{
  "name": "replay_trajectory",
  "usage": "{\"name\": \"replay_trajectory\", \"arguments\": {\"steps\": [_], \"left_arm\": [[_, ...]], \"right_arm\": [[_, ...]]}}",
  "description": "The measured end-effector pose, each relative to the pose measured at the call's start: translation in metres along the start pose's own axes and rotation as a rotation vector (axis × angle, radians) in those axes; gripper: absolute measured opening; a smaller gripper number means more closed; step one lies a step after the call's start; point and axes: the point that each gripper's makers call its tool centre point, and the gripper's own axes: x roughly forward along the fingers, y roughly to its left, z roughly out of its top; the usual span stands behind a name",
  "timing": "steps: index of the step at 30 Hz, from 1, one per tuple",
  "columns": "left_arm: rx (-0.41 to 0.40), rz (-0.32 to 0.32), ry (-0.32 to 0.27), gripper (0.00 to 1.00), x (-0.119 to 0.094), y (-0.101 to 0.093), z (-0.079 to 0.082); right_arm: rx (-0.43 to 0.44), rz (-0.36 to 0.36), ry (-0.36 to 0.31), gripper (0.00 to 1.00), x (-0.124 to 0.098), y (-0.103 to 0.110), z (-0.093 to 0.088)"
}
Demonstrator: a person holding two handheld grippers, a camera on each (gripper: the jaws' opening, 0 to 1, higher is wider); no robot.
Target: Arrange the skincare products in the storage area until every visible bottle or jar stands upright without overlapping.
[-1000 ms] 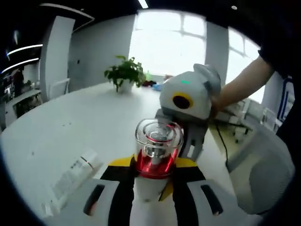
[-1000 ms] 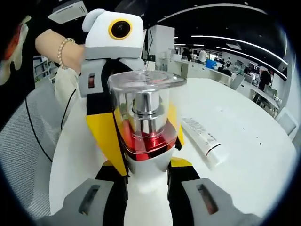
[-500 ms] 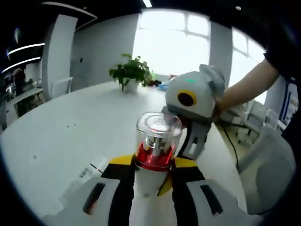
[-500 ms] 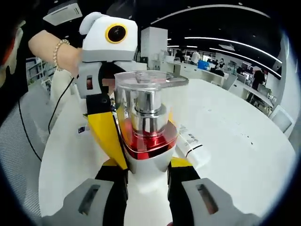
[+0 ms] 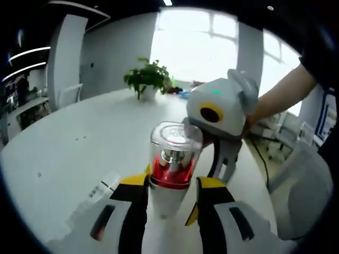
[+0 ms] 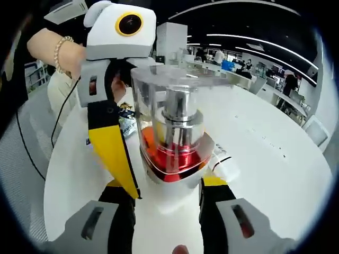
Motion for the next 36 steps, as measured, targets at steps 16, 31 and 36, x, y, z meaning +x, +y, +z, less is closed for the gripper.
{"name": "replay_trajectory", "arguments": {"steps": [16,31,36], "left_arm": [[-0.127,0.109,-0.034,0.49,-0.044,-0.009,-0.006],[-0.358,0.257,-0.079,0.66,-0.117,-0.044,-0.059],[-0.401,0.314,-0.094,0.73,-0.138,-0.044,-0.069]], "right_arm": [[0.050,-0.102,0.024,0.57,-0.014,0.020,-0.004],[0.122,-0.191,-0.009,0.67,-0.037,0.048,0.003],[0.151,-0.209,-0.012,0.71,-0.043,0.065,0.002]]}}
